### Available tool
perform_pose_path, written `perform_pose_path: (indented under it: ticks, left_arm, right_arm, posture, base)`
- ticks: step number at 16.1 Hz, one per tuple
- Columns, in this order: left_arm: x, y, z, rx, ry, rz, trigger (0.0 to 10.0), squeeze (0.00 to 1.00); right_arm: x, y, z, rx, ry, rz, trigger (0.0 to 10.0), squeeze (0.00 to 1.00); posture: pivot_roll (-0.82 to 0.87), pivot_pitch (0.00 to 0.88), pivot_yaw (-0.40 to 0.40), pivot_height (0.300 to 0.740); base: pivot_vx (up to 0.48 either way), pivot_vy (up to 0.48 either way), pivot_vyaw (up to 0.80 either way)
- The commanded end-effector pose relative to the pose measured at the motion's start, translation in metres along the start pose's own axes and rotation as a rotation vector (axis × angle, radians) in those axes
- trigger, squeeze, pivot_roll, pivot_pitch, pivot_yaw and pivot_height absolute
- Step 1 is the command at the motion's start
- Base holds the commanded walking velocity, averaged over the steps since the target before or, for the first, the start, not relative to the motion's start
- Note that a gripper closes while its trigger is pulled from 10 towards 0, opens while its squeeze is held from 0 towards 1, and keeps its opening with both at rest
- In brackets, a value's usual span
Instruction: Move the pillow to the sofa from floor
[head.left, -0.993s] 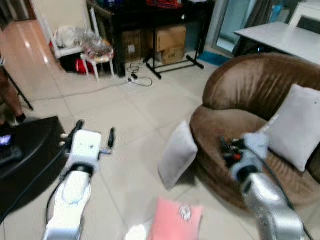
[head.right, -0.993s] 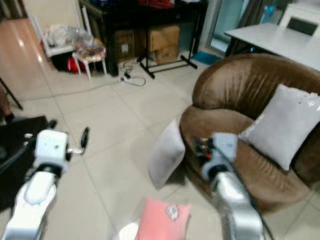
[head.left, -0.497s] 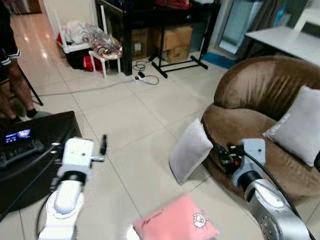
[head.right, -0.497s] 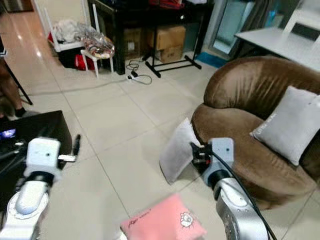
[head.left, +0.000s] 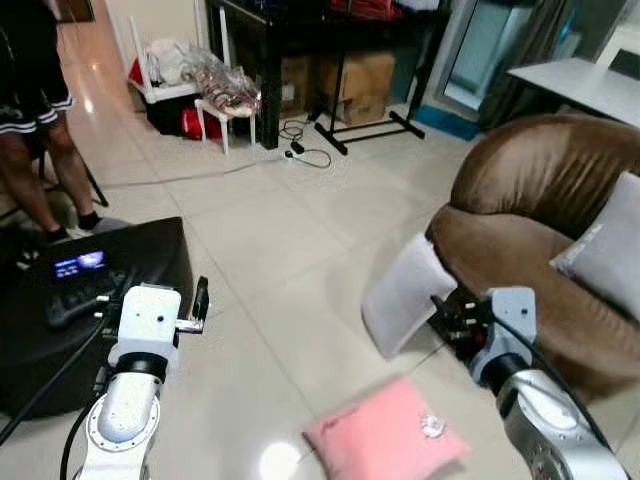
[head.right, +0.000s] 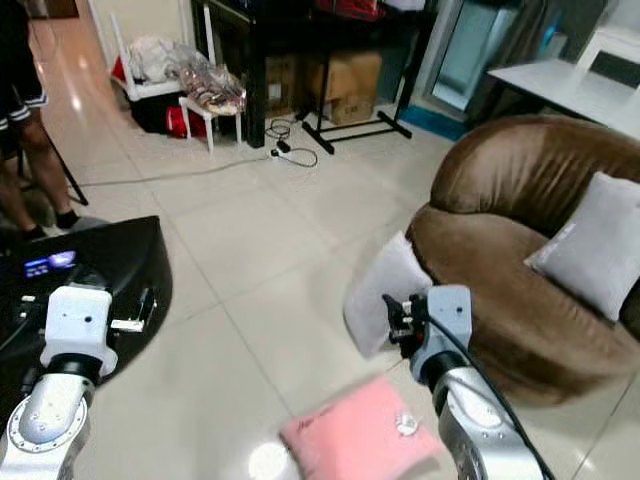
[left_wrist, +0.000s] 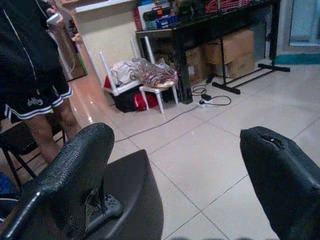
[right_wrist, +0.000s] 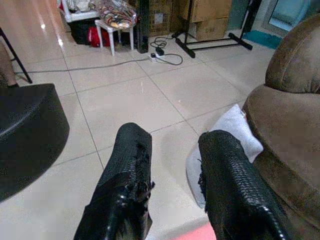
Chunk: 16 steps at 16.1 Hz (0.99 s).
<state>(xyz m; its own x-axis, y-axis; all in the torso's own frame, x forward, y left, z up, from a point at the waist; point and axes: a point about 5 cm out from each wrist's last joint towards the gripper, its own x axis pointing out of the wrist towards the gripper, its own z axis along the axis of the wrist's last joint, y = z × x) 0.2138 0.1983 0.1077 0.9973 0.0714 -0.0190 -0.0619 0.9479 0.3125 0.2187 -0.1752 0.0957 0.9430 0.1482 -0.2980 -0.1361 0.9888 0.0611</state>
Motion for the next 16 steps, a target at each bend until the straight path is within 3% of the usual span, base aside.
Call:
perform_pose_path:
  ticks: [1, 5, 10, 13, 16]
  left_arm:
    - [0.0009, -0.0070, 0.0056, -0.012, -0.016, -0.014, 10.0, 0.00]
    - [-0.0032, -0.0060, 0.0051, -0.017, -0.013, -0.006, 10.0, 0.00]
    - [-0.0026, -0.0065, 0.0120, -0.046, -0.046, -0.005, 10.0, 0.00]
    - [-0.0039, -0.0052, 0.0139, -0.057, -0.065, -0.015, 10.0, 0.00]
    - [-0.0061, -0.0036, 0.0139, -0.055, -0.059, -0.007, 10.0, 0.00]
  right_arm:
    - [-0.0012, -0.0081, -0.0009, -0.015, 0.016, -0.021, 10.0, 0.00]
    - [-0.0017, -0.0083, -0.0002, -0.023, 0.019, -0.013, 10.0, 0.00]
    - [-0.0022, -0.0057, 0.0003, -0.023, 0.010, 0.015, 10.0, 0.00]
    - [-0.0022, -0.0011, 0.0031, -0.065, -0.002, 0.065, 10.0, 0.00]
    - [0.0014, -0.0009, 0.0032, -0.047, -0.004, 0.044, 10.0, 0.00]
  posture:
    - [-0.09, 0.000, -0.075, 0.740]
    - [-0.08, 0.000, -0.085, 0.740]
    - [-0.08, 0.000, -0.086, 0.740]
    - [-0.07, 0.000, -0.094, 0.740]
    - [-0.07, 0.000, -0.104, 0.740]
  base:
    - [0.000, 0.409, 0.00]
    - [0.000, 0.410, 0.00]
    - [0.000, 0.000, 0.00]
    - [0.354, 0.000, 0.51]
    - [0.361, 0.000, 0.00]
